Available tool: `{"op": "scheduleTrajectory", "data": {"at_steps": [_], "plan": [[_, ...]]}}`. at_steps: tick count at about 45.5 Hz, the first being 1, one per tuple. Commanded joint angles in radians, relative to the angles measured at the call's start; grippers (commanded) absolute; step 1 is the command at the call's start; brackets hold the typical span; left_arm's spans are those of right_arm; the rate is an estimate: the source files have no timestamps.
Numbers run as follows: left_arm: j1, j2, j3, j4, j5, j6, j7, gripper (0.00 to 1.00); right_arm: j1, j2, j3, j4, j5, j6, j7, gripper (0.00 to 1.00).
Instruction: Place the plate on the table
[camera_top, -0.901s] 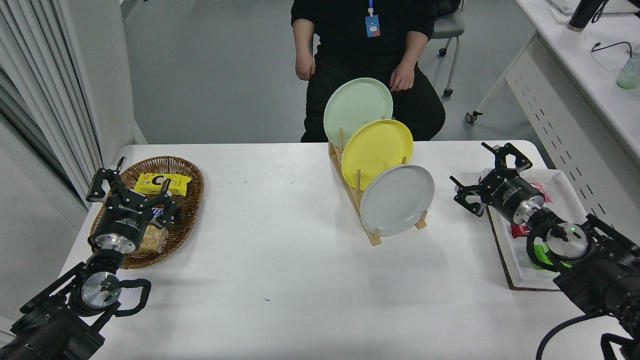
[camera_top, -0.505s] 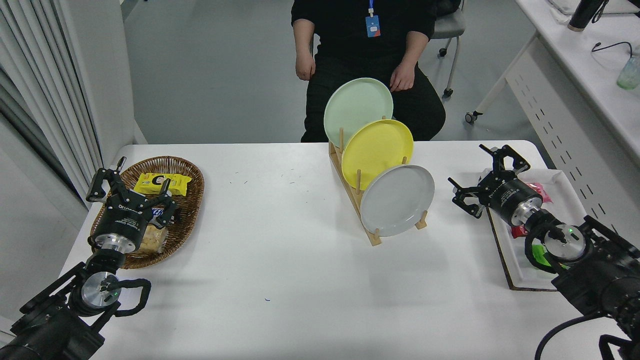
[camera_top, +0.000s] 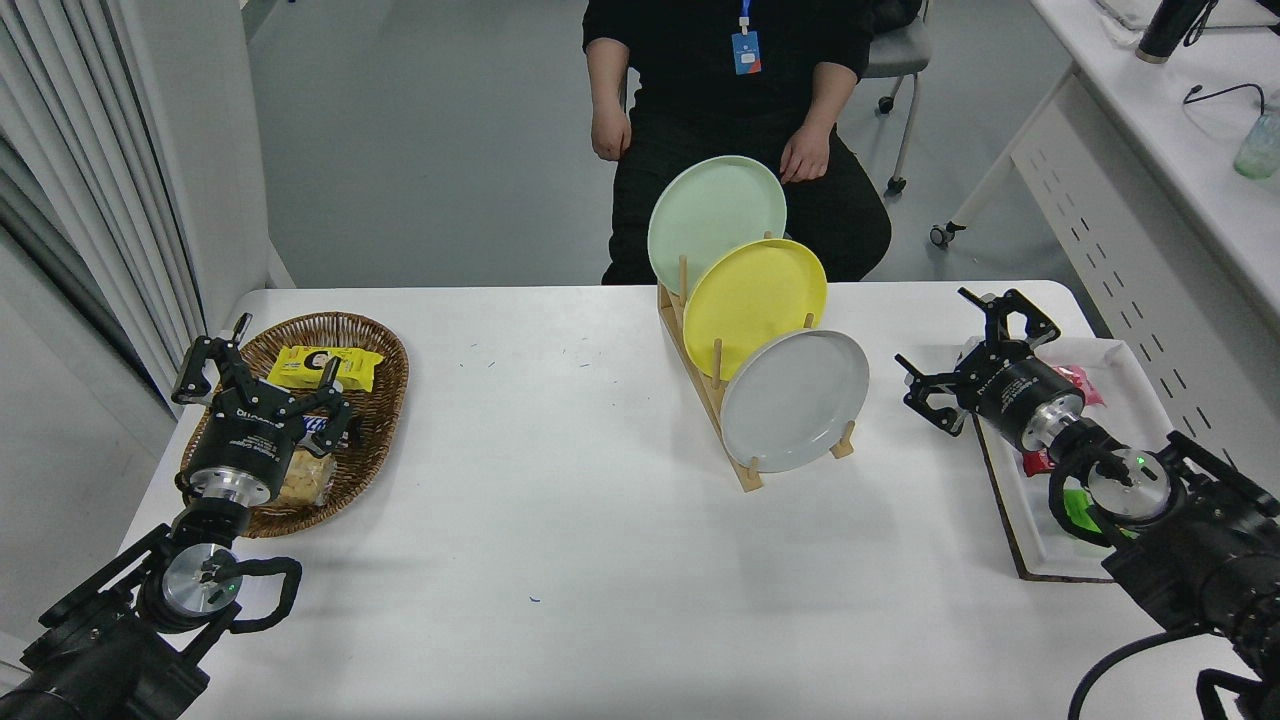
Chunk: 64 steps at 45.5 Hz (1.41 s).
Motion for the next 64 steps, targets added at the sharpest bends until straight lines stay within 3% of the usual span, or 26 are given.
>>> {"op": "scheduleTrajectory", "data": {"at_steps": [1,64], "plan": [[0.000,0.000,0.000,0.000,0.000,0.000,0.000,0.98,0.009,0.000,-0.004,-0.001,0.000,-0.001,0.000,0.99],[0.000,0.000,0.000,0.000,0.000,0.000,0.000,0.98,-0.037,-0.017,-0.072,0.128,-0.006,0.006,-0.006,0.99]]}}
